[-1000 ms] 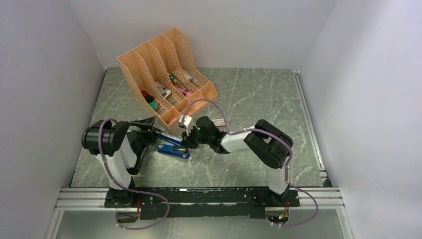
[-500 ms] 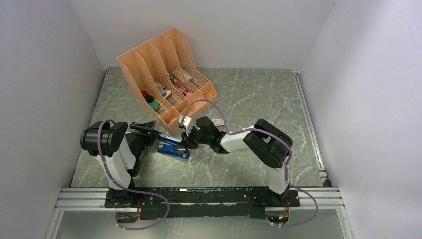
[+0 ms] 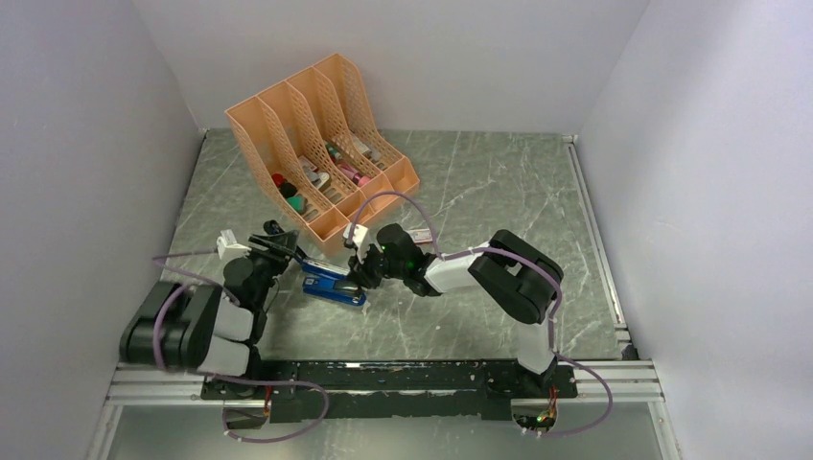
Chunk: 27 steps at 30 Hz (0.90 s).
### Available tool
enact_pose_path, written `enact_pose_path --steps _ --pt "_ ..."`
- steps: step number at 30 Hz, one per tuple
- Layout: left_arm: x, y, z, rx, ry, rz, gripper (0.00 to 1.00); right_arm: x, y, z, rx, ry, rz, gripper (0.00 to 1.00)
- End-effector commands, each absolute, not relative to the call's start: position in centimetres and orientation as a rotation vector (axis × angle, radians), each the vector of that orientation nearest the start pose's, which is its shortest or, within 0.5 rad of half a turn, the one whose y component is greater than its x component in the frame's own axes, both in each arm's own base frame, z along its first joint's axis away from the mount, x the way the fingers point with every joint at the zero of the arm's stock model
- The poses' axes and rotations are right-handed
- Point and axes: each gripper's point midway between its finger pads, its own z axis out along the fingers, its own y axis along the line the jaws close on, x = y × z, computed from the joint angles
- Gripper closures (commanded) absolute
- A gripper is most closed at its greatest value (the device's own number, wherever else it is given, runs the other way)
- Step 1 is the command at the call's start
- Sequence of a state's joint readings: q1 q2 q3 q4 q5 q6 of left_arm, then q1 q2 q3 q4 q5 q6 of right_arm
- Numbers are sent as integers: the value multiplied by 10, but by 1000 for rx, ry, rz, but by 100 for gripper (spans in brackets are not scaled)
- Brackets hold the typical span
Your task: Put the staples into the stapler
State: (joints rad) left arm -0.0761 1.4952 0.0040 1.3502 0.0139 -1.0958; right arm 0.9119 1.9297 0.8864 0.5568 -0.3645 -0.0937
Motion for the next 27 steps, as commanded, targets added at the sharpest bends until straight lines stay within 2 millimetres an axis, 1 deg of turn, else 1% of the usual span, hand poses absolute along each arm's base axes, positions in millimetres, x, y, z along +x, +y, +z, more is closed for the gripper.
enact_pose_path --steps 1,5,10,15,20,23,27 --pt "312 -54 73 -719 1678 -627 40 228 409 1 -1303 1834 893 100" --pt "311 -55 80 -622 1700 -562 39 228 410 2 -1301 1831 899 100" --pt "309 -70 79 -528 1738 -603 38 228 409 1 -1305 1834 895 100" --pt "308 -79 83 -461 1763 -566 31 227 408 0 -1303 1842 894 100" --pt "311 -82 97 -390 1754 -504 25 227 410 0 -1300 1840 907 100" --pt "312 -84 102 -355 1749 -496 22 226 410 0 -1300 1840 911 100" --pt "314 -94 108 -312 1751 -521 21 227 410 -1 -1301 1841 908 100"
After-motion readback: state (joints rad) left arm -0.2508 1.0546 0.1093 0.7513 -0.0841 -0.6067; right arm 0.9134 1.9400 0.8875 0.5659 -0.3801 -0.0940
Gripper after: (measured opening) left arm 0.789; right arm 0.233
